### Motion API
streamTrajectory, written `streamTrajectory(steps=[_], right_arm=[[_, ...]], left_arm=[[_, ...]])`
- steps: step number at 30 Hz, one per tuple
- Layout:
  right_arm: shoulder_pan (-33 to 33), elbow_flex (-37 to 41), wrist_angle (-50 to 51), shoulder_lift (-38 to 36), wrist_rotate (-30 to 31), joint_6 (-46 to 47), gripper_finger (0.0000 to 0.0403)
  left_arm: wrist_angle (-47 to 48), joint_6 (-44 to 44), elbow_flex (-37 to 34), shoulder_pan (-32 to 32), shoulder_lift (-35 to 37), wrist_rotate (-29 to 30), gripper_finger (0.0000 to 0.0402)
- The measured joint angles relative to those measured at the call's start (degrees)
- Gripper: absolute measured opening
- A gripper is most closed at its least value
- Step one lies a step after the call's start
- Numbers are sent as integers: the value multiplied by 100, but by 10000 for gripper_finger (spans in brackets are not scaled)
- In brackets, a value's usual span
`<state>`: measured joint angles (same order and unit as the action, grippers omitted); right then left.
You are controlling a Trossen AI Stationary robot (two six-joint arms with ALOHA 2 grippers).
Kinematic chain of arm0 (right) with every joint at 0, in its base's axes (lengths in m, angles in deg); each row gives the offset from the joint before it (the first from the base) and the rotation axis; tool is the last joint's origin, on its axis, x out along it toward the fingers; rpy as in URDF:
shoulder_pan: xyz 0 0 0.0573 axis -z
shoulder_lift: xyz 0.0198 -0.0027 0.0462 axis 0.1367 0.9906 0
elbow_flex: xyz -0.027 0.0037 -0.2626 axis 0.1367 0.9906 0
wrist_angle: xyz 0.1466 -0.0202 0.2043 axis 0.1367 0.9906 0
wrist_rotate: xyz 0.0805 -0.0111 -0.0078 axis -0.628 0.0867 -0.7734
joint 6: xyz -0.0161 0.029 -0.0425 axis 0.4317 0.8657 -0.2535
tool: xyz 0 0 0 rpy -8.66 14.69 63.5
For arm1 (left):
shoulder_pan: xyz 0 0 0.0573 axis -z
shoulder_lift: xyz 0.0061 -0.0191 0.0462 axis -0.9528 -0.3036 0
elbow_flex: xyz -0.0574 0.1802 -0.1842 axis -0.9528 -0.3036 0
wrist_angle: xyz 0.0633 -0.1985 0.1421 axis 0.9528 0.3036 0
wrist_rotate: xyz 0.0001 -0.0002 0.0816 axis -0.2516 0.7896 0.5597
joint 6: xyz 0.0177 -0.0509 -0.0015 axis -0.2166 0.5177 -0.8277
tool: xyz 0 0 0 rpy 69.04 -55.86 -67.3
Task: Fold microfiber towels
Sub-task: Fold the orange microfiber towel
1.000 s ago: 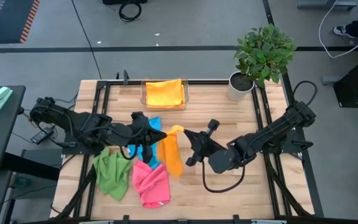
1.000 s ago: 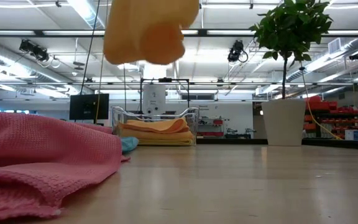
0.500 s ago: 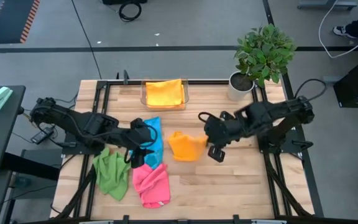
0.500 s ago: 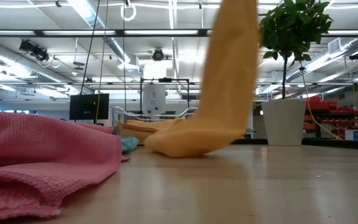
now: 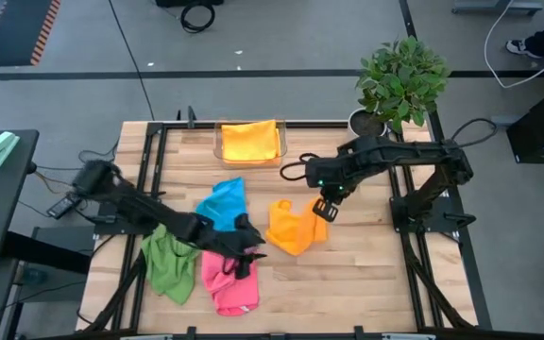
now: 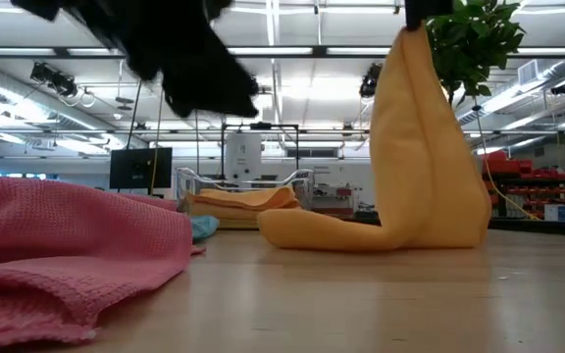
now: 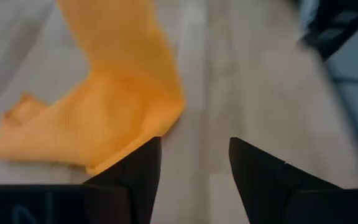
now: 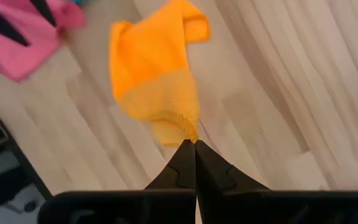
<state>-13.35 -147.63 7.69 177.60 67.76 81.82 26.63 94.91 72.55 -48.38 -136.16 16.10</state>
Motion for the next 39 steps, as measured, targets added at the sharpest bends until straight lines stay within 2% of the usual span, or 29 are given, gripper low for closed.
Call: streamTrajectory(steps=[4,6,8,11,14,17,21,24,28,30,31,34,39], right_arm=[[191,245,0,0,-119,-298,0],[262,365,4,-2,-138,-433,0],[317,479,2,-2,-142,-566,0],[367,595,7,-2,-260,-802,0],[388,686,3,-2,-294,-1023,0],[428,716,3,-2,-294,-1220,0],[512,716,60,-31,-292,-1402,0],[603,716,221,-131,-285,-1501,0],[668,716,258,-441,-90,-1571,0],[664,718,271,-676,13,-1590,0],[673,741,245,-827,34,-1574,0],[692,880,260,-1313,103,-1370,0],[650,1538,231,-2191,168,-883,0]], left_arm=[[105,-424,638,2,-994,78,178],[684,-854,1076,-15,-1435,138,179],[1504,-928,1563,-79,-1802,339,187],[2485,-950,2240,-226,-2102,567,204],[2647,-1587,2617,-322,-2250,586,218],[2419,-2314,2754,-375,-2328,542,223],[2568,-2438,2734,-613,-2434,-290,207],[2653,-2115,2723,-758,-2538,-433,170],[2644,-1307,2725,-1001,-2638,-470,83],[2666,-791,2736,-1138,-2622,-719,28],[2704,-568,2746,-1195,-2559,-914,16],[2835,-128,2948,-1320,-2147,-1777,16],[3090,441,3403,-1330,-1301,-3499,7]])
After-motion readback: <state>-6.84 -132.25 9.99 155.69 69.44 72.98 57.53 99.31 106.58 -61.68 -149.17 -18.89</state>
